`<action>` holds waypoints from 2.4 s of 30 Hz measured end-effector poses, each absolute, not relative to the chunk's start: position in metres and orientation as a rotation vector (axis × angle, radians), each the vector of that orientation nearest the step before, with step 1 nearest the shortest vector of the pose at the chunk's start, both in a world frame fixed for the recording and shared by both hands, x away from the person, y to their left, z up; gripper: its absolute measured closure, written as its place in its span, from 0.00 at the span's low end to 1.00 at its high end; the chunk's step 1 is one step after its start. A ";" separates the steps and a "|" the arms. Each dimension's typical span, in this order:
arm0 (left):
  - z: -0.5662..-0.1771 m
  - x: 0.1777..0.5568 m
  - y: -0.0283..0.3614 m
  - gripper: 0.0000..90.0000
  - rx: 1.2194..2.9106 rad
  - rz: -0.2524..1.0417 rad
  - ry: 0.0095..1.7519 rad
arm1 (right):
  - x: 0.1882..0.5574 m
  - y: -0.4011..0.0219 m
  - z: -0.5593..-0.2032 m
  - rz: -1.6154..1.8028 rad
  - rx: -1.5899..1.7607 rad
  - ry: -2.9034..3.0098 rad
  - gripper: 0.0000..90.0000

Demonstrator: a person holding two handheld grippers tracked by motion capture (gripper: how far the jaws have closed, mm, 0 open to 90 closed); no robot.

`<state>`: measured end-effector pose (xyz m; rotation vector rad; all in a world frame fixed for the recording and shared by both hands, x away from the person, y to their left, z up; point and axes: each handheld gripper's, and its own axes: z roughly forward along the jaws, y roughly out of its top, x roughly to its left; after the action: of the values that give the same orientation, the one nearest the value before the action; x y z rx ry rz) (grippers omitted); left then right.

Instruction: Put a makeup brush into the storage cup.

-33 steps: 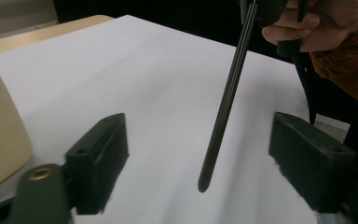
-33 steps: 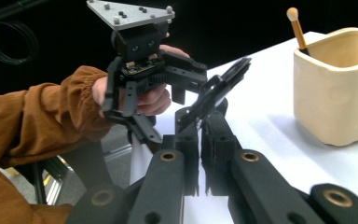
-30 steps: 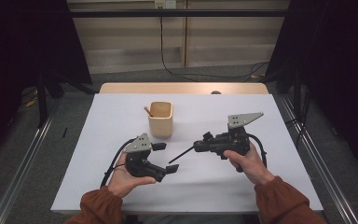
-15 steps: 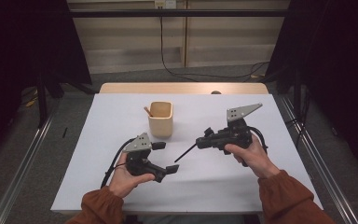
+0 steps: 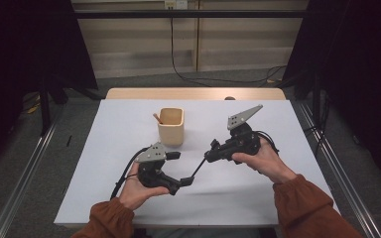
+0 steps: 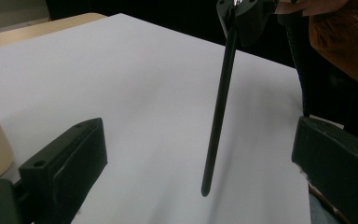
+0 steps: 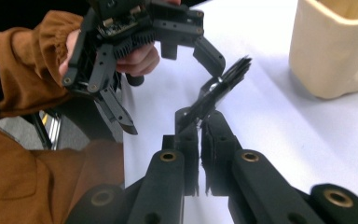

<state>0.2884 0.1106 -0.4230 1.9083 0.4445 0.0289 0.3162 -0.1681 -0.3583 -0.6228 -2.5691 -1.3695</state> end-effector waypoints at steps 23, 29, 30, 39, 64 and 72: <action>-0.415 0.287 0.093 0.23 1.930 0.044 0.391 | 0.322 -0.155 -0.336 -1.176 -0.553 -2.665 0.95; -0.411 0.288 0.086 0.41 1.932 0.050 0.362 | 0.322 -0.154 -0.337 -1.190 -0.551 -2.659 0.95; -0.411 0.287 0.085 0.41 1.931 0.044 0.365 | 0.322 -0.155 -0.338 -1.194 -0.556 -2.658 0.95; -0.412 0.289 0.082 0.70 1.937 0.015 0.333 | 0.321 -0.155 -0.342 -1.193 -0.559 -2.654 0.95; -0.412 0.290 0.081 0.95 1.925 -0.040 0.330 | 0.318 -0.156 -0.353 -1.242 -0.549 -2.619 0.94; -0.412 0.290 0.078 0.95 1.924 -0.047 0.319 | 0.318 -0.155 -0.357 -1.277 -0.544 -2.602 0.88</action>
<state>0.2904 0.0785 -0.4115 1.9244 0.3195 -0.0469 0.3176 -0.1554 -0.3574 -0.5444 -2.6025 -1.2774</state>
